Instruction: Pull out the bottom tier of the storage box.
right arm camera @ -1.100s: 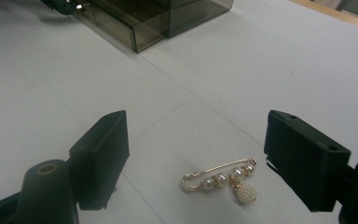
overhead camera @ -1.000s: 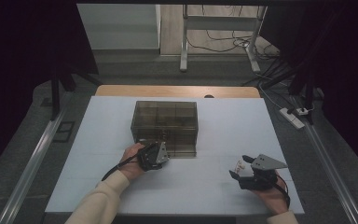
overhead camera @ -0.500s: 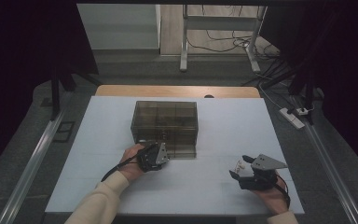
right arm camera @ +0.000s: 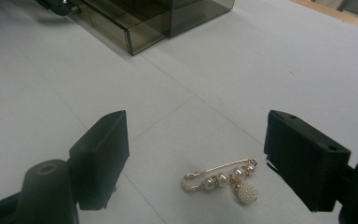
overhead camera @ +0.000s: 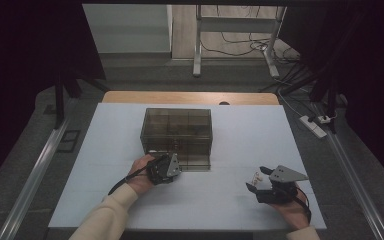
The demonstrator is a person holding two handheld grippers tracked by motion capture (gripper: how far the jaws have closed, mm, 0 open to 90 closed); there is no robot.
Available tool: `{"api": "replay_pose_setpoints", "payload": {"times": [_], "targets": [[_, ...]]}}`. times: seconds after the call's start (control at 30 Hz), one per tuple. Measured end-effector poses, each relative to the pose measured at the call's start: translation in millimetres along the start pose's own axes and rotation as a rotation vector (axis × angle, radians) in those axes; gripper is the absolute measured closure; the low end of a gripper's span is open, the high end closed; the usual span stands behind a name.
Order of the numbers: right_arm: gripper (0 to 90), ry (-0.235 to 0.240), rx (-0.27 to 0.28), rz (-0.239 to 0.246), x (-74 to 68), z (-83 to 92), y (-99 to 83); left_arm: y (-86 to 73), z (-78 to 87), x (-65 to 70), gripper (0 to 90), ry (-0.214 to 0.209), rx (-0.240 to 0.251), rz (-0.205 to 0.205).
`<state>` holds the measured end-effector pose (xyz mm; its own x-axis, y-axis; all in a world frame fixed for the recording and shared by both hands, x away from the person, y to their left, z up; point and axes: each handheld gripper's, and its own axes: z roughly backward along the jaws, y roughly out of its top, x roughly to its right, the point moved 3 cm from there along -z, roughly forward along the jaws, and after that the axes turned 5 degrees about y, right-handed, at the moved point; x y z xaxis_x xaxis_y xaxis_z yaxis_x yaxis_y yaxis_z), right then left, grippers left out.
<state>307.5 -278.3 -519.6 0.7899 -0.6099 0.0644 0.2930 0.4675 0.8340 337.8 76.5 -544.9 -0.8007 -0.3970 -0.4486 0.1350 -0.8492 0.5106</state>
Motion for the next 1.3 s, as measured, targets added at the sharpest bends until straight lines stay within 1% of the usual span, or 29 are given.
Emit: {"api": "replay_pose_setpoints", "payload": {"times": [0.37,1.3], "targets": [[21.1,-0.004,-0.002,0.001,0.0,0.4,0.1,-0.8,1.7,1.1,65.2,-0.011,0.004,0.006],[21.1,0.001,0.002,-0.001,-0.3,0.2,0.2,-0.5,5.8,4.7,66.3,-0.028,0.008,-0.002]]}}
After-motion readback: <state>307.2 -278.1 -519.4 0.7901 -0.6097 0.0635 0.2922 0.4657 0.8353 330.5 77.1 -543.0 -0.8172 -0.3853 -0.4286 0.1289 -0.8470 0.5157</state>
